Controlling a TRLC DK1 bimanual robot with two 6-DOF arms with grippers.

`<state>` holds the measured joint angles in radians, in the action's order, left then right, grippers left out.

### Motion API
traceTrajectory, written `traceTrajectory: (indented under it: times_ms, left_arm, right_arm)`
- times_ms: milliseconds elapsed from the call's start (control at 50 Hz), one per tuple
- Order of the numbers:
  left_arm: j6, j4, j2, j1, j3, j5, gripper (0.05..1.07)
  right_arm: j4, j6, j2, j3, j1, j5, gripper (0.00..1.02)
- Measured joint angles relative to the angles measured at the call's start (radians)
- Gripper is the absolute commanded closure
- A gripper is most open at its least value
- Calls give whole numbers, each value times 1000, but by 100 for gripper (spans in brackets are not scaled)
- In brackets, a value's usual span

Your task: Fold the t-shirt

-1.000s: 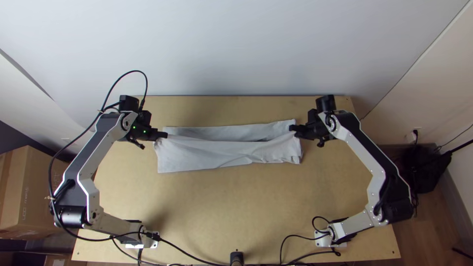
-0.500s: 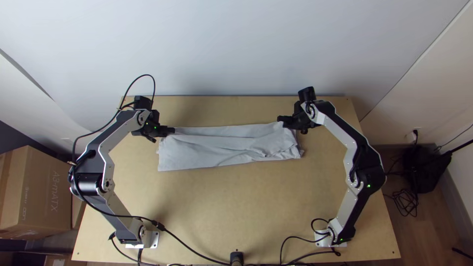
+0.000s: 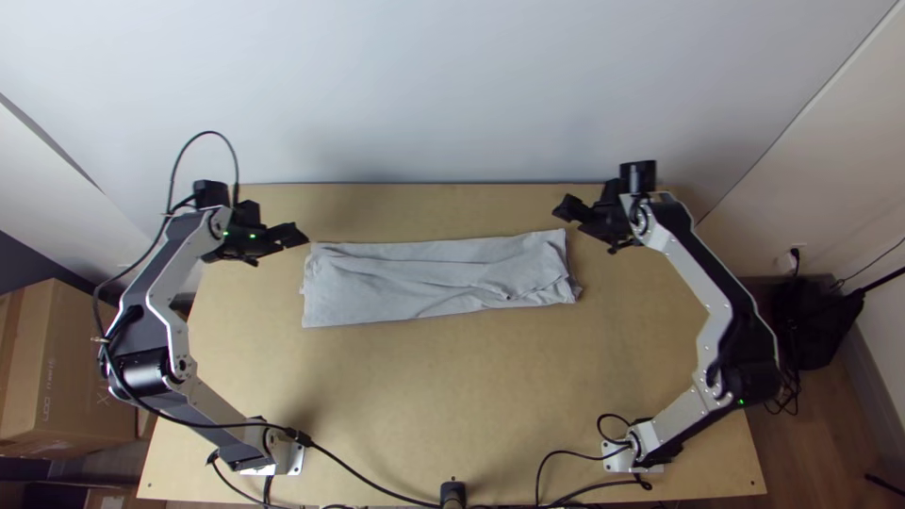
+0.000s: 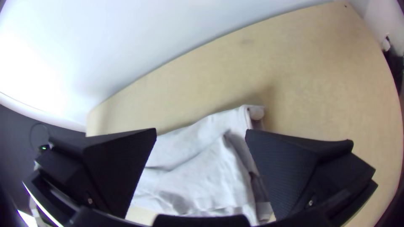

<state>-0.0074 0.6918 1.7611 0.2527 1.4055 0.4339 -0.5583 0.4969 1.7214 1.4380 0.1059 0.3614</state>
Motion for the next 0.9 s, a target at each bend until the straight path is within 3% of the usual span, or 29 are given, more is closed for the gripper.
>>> traceTrajectory:
  times_ms: [160, 360, 680, 900]
  left_arm:
    - [16, 5, 9, 85, -61, 133, 10]
    - [56, 19, 69, 108, -121, 189, 10]
    - [74, -2, 105, 44, -156, 226, 10]
    - [14, -55, 110, -83, -158, 227, 10]
  right_arm:
    - [-9, 77, -84, -43, -67, 253, 5]
    - [-23, 148, -114, -58, -129, 425, 5]
    - [-23, 165, -150, -58, -161, 455, 5]
    - [-26, 166, -162, -58, -161, 459, 5]
